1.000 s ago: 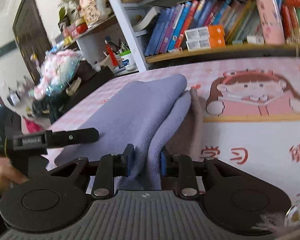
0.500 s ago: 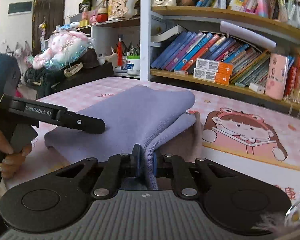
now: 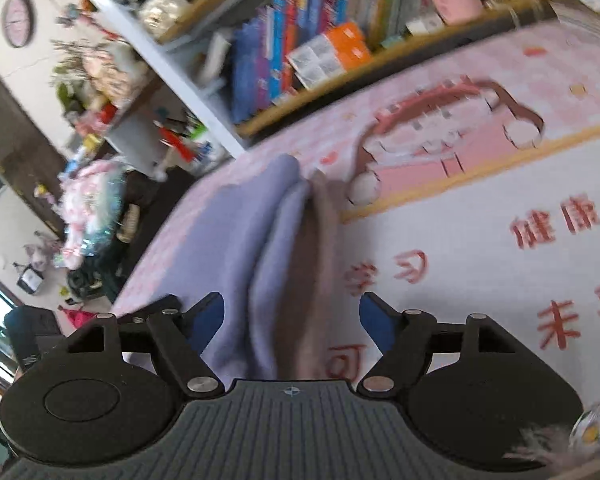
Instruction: Fold clothes
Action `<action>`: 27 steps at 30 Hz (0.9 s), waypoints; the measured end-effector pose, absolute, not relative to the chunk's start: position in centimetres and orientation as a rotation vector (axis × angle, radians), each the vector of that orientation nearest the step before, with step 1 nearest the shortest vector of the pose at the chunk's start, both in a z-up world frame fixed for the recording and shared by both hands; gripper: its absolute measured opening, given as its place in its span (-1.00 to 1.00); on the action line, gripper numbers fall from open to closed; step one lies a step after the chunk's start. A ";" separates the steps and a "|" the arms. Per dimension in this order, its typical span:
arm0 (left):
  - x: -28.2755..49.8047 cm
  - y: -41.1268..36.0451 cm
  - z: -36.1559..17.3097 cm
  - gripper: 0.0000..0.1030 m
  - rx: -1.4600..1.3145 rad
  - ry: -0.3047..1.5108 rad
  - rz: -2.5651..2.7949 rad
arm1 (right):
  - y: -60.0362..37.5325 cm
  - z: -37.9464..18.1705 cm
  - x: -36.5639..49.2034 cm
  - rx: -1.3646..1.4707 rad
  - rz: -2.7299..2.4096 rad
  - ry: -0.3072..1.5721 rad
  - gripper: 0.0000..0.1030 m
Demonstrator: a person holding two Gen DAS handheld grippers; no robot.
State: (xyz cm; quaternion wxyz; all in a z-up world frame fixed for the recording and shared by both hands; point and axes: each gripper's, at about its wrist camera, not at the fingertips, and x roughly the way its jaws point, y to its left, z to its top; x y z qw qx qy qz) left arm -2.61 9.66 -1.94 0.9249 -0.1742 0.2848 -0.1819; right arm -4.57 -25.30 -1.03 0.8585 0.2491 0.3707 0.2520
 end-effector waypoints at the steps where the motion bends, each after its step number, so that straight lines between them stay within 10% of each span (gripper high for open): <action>1: -2.6 9.7 -2.0 0.95 -0.360 0.584 -0.379 | -25.2 -1.5 -4.4 0.542 0.533 0.780 0.41; 15: -4.1 8.0 -1.5 0.48 -0.339 0.570 -0.436 | -20.8 0.1 -4.3 0.296 0.617 0.724 -0.38; 27: -5.0 7.9 -0.8 0.74 -0.385 0.662 -0.430 | -22.8 0.9 -6.9 0.246 0.619 0.789 -0.22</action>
